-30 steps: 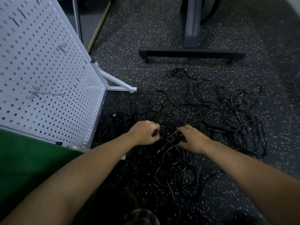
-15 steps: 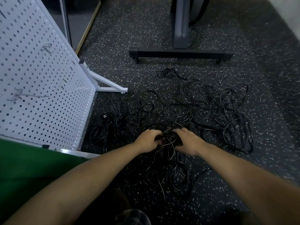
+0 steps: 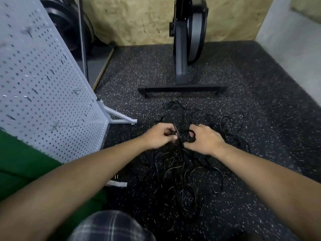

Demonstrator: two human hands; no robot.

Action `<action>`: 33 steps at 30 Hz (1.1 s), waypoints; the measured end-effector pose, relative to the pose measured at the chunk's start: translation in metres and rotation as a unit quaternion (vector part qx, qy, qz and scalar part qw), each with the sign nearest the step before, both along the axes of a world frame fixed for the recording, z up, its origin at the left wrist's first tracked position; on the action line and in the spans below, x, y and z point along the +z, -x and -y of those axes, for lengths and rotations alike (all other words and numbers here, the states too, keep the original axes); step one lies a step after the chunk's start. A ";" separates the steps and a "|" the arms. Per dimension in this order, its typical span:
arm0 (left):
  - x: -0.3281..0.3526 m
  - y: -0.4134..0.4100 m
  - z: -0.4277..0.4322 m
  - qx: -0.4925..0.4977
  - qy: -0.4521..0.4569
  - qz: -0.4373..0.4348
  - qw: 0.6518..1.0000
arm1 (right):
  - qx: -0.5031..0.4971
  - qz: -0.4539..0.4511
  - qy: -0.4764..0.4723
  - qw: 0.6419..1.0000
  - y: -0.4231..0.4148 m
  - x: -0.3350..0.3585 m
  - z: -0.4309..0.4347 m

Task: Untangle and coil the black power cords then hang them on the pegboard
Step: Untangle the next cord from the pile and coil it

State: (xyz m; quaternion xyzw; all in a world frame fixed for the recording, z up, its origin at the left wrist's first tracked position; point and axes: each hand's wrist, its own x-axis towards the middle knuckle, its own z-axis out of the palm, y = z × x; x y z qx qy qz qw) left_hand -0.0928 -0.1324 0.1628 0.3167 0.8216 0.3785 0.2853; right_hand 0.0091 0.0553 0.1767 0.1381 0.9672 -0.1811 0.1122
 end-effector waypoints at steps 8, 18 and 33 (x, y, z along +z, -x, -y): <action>0.133 -0.035 -0.016 0.061 -0.073 0.005 0.995 | -0.020 -0.152 0.067 0.986 -0.035 0.131 -0.027; 0.136 -0.062 -0.027 0.153 -0.112 -0.020 0.982 | -0.029 -0.235 0.153 0.959 -0.079 0.162 -0.027; 0.089 -0.050 -0.028 0.145 0.126 0.015 0.981 | -0.042 -0.271 0.249 0.929 -0.060 0.139 -0.035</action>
